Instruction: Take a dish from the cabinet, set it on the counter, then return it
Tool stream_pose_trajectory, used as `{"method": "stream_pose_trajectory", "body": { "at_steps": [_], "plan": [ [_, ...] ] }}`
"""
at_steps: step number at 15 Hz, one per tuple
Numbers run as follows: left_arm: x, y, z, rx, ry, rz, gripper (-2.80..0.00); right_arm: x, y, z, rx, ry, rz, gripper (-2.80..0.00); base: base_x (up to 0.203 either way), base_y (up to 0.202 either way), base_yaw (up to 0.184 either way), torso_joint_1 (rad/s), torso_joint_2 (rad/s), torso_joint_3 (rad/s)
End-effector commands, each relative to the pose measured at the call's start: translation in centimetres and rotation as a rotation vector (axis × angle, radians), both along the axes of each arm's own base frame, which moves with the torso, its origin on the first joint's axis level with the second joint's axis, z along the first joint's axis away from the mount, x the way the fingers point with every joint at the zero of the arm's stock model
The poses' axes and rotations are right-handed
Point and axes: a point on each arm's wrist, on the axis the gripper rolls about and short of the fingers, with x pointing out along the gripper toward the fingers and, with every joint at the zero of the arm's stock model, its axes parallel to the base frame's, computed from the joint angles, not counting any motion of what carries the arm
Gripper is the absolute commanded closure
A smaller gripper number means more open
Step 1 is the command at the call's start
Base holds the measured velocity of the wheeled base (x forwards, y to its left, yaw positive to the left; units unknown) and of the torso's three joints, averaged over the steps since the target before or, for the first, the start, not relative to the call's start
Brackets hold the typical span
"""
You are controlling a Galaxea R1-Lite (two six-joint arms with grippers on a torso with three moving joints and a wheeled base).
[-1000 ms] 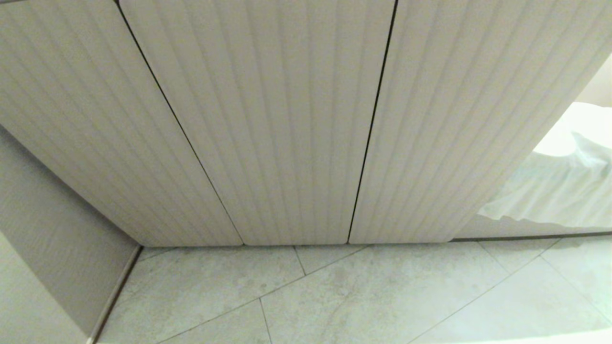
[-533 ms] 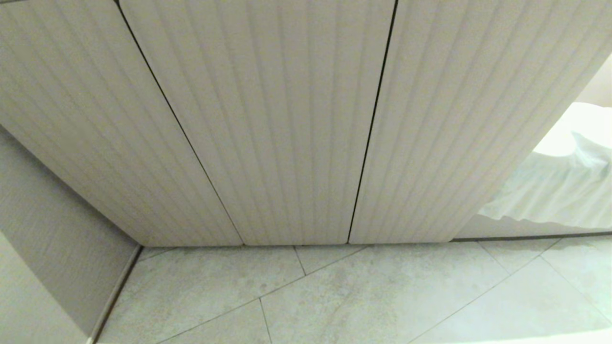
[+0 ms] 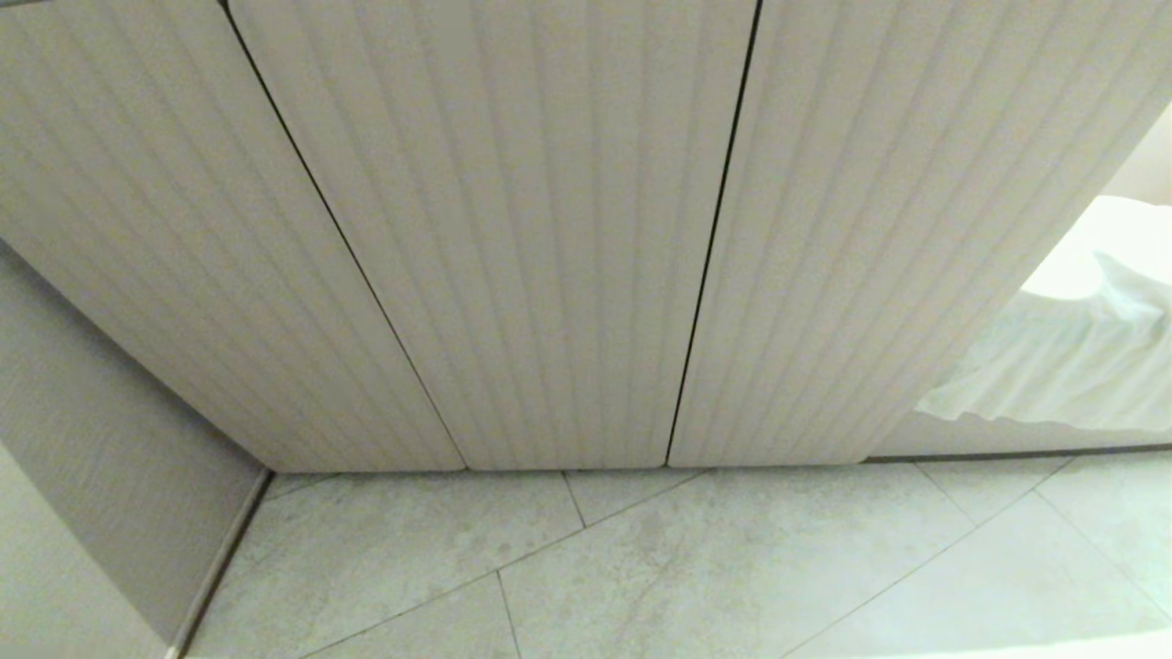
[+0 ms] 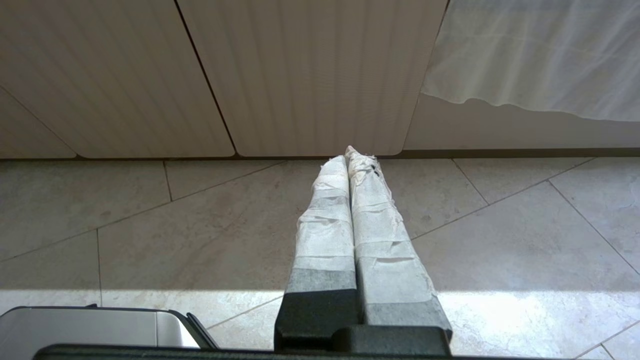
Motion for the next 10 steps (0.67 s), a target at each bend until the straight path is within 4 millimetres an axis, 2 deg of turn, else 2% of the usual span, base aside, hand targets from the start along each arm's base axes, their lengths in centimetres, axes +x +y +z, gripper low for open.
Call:
{"method": "stream_pose_trajectory", "body": {
  "at_steps": [1, 10],
  "plan": [
    [0.0, 0.0, 0.0, 0.0, -0.001, 0.001, 0.0, 0.0, 0.0, 0.0, 0.0, 0.0, 0.0, 0.0, 0.0, 0.0, 0.0, 0.0, 0.0, 0.0],
    [0.0, 0.0, 0.0, 0.0, -0.001, 0.001, 0.0, -0.01, 0.0, 0.04, -0.004, -0.001, 0.0, 0.0, 0.0, 0.0, 0.0, 0.0, 0.0, 0.0]
  ]
}}
